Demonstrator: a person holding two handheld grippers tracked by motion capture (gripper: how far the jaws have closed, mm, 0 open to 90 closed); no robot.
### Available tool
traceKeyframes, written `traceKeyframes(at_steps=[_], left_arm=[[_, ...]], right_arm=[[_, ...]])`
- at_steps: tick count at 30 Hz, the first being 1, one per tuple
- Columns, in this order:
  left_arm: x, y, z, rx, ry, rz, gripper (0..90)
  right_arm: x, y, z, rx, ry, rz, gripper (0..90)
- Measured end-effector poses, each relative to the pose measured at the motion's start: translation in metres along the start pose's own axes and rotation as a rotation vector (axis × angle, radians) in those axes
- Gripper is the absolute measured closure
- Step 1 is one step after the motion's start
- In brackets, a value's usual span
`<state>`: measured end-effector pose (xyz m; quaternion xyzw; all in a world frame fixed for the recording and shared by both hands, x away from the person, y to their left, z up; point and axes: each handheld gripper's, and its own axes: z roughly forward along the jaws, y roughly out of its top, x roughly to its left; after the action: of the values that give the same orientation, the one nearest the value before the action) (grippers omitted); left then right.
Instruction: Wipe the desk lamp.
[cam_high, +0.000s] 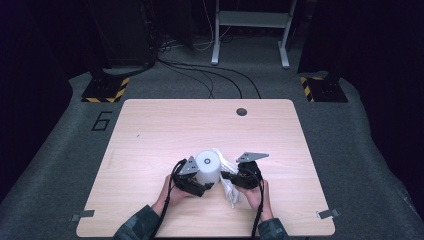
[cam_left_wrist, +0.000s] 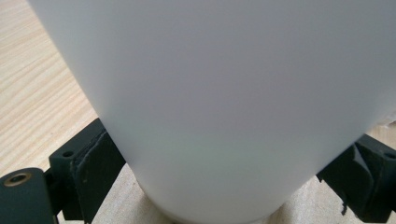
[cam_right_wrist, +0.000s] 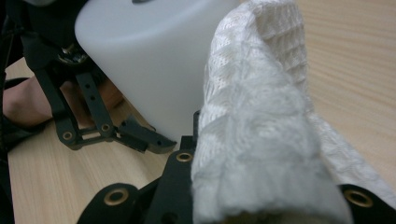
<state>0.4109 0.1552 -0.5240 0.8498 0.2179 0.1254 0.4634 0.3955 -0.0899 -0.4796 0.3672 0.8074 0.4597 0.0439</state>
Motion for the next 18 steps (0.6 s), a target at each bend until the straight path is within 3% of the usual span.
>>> traceKeyframes(at_steps=[12, 18], left_arm=[[0.0, 0.0, 0.0, 0.0, 0.0, 0.0, 7.9], [0.0, 0.0, 0.0, 0.0, 0.0, 0.0, 7.9]], right_arm=[[-0.006, -0.019, 0.014, 0.067, 0.013, 0.046, 85.2], [-0.005, -0.012, 0.005, 0.039, 0.013, 0.022, 85.1]])
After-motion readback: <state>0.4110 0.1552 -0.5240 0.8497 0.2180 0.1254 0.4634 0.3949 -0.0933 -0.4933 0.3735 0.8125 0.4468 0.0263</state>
